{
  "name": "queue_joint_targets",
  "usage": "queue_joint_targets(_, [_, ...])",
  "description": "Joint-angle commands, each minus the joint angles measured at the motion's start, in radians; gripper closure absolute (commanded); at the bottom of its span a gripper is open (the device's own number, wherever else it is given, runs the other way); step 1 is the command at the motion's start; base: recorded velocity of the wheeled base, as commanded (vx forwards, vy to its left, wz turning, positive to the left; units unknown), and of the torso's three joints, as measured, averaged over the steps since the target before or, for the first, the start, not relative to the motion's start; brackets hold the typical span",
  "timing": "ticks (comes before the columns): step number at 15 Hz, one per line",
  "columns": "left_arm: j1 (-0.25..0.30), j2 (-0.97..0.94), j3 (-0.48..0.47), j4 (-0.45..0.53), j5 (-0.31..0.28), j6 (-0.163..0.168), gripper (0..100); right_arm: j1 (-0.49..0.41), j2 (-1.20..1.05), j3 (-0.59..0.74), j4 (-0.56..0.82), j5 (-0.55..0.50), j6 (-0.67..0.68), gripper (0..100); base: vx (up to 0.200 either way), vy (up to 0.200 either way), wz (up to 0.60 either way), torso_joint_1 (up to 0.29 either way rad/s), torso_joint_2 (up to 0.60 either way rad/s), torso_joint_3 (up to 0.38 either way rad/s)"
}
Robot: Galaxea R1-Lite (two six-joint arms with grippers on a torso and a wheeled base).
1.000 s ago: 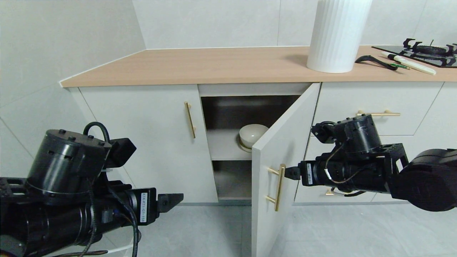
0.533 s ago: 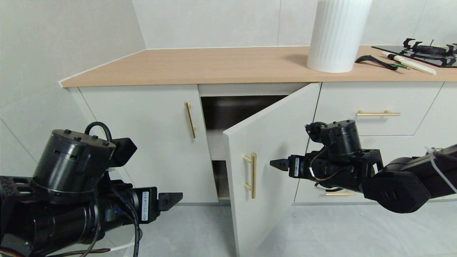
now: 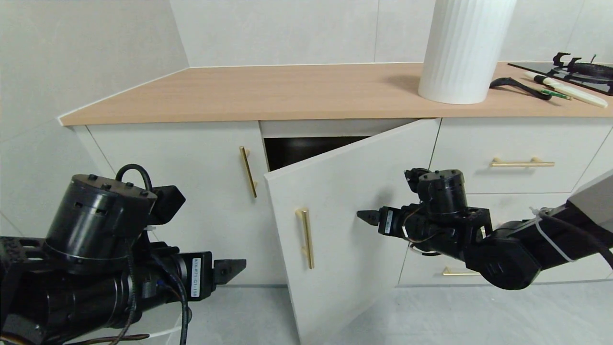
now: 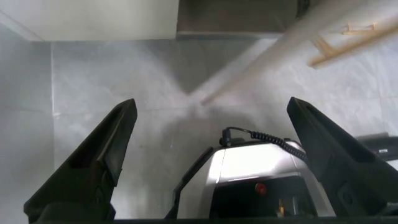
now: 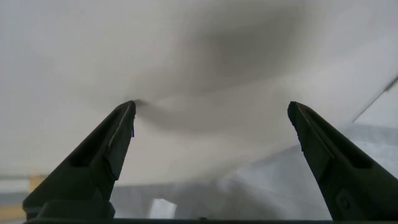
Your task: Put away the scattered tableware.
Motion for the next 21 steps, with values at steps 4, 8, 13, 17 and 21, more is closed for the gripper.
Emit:
queue_joint_targets(4, [0.001,0.005,0.001,0.001,0.001,0.000,0,0.023,0.023,-0.027,-0.008,-0.014,0.026,0,0.000,0.000,0.00,0.000,0.00,0.000])
queue_joint_targets(8, [0.001,0.008,0.002,0.001,0.001,0.000,0,0.023,0.095,-0.113,-0.054,-0.129,0.081,0,0.000,0.000,0.00,0.000,0.00,0.000])
queue_joint_targets(13, [0.001,0.008,0.001,0.001,0.001,0.000,0,0.023,0.146,-0.179,-0.079,-0.215,0.097,0,0.000,0.000,0.00,0.000,0.00,0.000])
queue_joint_targets(17, [0.001,0.010,0.001,0.001,0.001,-0.002,0,0.020,0.172,-0.209,-0.079,-0.259,0.097,0,0.000,0.000,0.00,0.000,0.00,0.000])
queue_joint_targets(21, [0.001,0.010,0.001,0.001,0.001,-0.002,0,0.009,0.224,-0.280,-0.079,-0.350,0.094,0,0.000,0.000,0.00,0.000,0.00,0.000])
